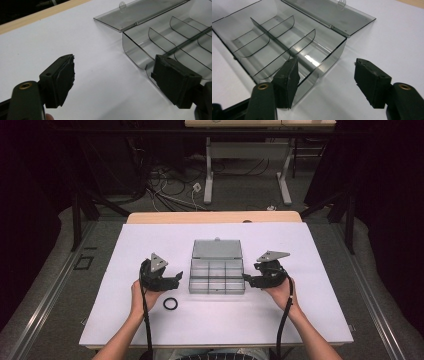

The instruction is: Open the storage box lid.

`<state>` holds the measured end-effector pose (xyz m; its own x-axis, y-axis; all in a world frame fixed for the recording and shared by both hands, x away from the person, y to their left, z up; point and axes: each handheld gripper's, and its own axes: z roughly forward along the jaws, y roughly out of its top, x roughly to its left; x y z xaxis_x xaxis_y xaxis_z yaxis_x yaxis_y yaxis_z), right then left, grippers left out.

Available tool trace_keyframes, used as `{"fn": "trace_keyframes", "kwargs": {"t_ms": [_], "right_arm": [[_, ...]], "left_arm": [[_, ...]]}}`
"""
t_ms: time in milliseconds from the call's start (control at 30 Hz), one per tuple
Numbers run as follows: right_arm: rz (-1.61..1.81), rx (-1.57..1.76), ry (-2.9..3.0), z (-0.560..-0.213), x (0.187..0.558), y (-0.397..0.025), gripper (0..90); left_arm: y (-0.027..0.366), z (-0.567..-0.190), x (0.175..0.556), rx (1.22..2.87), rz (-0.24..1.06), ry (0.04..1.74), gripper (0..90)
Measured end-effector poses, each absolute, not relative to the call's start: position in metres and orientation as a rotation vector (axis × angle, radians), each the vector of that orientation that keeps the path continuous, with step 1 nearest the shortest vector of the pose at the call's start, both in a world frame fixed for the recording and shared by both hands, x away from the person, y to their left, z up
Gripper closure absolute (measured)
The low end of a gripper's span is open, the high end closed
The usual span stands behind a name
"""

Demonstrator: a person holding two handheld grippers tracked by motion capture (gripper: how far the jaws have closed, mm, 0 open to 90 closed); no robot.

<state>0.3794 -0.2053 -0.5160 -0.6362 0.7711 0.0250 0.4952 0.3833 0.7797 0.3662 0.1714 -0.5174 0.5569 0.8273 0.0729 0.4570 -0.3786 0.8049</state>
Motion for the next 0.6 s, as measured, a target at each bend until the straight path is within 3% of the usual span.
{"fn": "trace_keyframes", "kwargs": {"t_ms": [600], "right_arm": [[1.135,1.064,2.352,-0.518,0.351,-0.215,16.2]], "left_arm": [[0.19,-0.516,0.337,2.035,0.604,1.03,13.1]]}}
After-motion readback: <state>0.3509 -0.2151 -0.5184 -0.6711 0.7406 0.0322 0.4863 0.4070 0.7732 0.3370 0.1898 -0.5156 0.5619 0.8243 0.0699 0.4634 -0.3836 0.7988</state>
